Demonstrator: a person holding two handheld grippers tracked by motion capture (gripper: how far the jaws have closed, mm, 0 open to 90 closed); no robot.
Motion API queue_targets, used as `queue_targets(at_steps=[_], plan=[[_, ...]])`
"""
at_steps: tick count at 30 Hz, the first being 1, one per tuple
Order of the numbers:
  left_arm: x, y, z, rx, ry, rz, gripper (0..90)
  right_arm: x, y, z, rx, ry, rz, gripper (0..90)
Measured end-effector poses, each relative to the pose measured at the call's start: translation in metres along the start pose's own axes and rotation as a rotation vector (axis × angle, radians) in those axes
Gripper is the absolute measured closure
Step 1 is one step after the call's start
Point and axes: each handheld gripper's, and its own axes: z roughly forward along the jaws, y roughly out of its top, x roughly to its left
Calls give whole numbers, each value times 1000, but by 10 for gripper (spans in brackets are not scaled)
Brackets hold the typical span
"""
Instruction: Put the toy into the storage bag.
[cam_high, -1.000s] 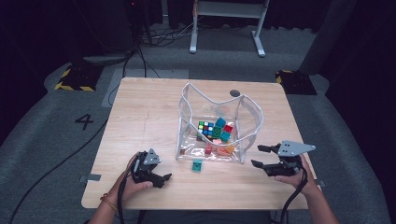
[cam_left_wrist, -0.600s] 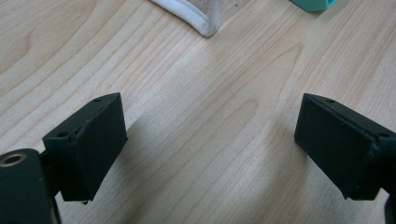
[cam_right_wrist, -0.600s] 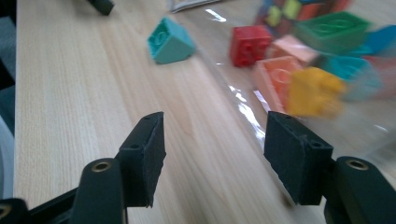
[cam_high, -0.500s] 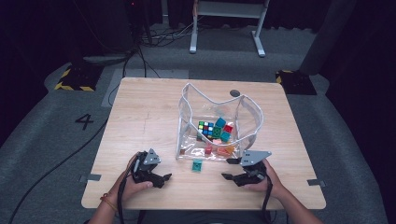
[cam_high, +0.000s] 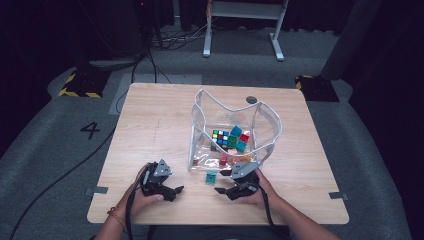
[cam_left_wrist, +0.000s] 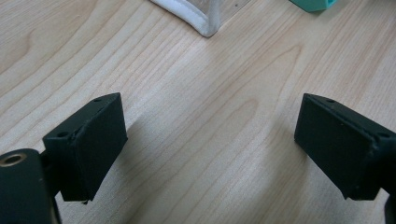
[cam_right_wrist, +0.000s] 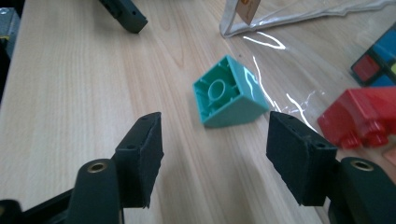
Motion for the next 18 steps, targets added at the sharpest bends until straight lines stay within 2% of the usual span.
queue_targets(at_steps=[1, 2, 3, 4, 5, 8, 9, 11, 12, 18], plan=[[0, 0, 0, 1, 0, -1, 93, -1, 3, 8, -14, 10, -6, 351], [0, 0, 0, 1, 0, -1, 93, -3, 4, 11, -31, 10, -31, 345], [0, 0, 0, -1, -1, 0, 93, -2, 5, 12, -5, 3, 3, 337], [0, 0, 0, -1, -1, 0, 93, -2, 5, 13, 5, 2, 11, 337], [0, 0, 0, 0, 0, 0, 92, -4, 6, 18, -20, -3, -13, 337], [0, 0, 0, 2, 0, -1, 93, -5, 8, 22, -12, -9, -19, 337], [0, 0, 0, 1, 0, -1, 93, -4, 9, 22, -8, -7, 11, 337], [0, 0, 0, 1, 0, -1, 93, -3, 12, 25, 1, -7, 18, 348], [0, 0, 0, 0, 0, 0, 93, -3, 12, 27, 10, -10, -4, 359], [0, 0, 0, 1, 1, -2, 93, 1, 18, 34, 17, -28, -4, 360]])
